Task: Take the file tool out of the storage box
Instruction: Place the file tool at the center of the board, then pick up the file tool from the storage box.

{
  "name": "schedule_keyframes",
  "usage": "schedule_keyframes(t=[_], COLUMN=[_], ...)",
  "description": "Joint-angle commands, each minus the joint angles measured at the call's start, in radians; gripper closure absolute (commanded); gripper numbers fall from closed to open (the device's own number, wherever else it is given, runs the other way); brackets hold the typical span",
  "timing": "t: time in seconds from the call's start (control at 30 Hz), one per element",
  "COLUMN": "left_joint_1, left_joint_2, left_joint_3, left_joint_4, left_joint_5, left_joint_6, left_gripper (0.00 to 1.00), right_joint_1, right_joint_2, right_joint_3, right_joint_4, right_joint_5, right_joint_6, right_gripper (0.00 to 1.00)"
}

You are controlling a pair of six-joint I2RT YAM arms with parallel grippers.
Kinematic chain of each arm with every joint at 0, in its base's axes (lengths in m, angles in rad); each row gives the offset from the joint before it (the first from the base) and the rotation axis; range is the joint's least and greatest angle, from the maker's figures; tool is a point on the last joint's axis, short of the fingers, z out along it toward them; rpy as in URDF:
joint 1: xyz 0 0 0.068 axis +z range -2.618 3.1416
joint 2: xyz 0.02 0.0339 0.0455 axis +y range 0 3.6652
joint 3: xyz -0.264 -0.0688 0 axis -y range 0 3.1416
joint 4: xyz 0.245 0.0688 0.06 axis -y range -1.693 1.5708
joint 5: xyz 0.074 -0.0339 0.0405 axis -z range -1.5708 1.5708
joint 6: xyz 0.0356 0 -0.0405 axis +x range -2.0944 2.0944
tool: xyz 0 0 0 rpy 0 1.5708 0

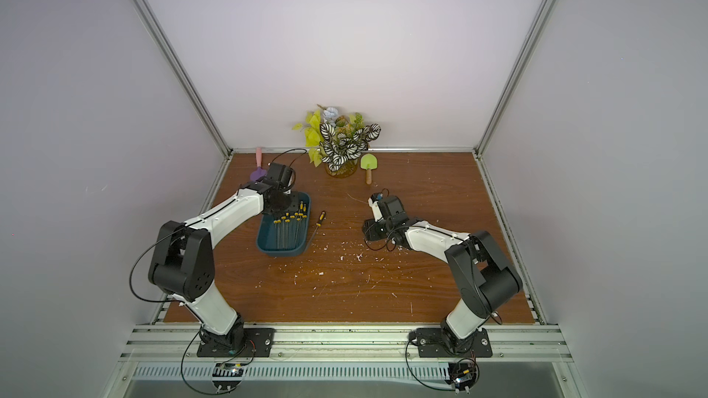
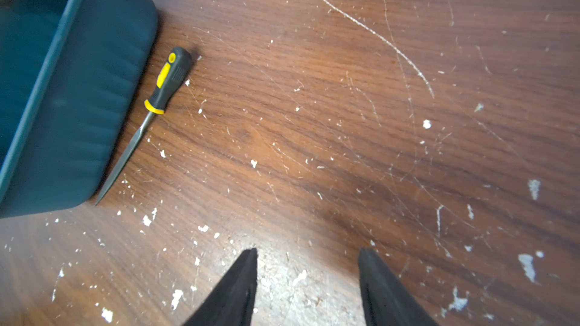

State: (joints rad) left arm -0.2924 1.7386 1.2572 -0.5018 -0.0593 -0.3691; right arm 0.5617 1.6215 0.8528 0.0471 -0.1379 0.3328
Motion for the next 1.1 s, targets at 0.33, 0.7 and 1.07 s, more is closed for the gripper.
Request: schedule_keyframes(t=[0.33,0.7,1.07], left_joint_1=[0.007,0.006,0.007], left_joint_2=[0.188,0.256,0.25], left_joint_3=[0.122,0.166,0.148], left_joint_4=[-0.018,-0.019,-0.019], left_joint_5=[0.001,-0.029,-0.035], left_joint_6=[0.034,0.034,0.032], left_gripper=[0.58,0.62,0.92], right_joint_1=[0.006,0.007,0.007], right_joint_2=[-0.001,-0.006,-0.01], right_joint_3=[0.037,0.017,0.011], right_joint_4=[-0.015,-0.003,-0.003], right_joint_5=[-0.005,-0.007,-0.005], right_joint_6=[-0.004,0.005,0.006], right_gripper=[0.43,0.43,0.43])
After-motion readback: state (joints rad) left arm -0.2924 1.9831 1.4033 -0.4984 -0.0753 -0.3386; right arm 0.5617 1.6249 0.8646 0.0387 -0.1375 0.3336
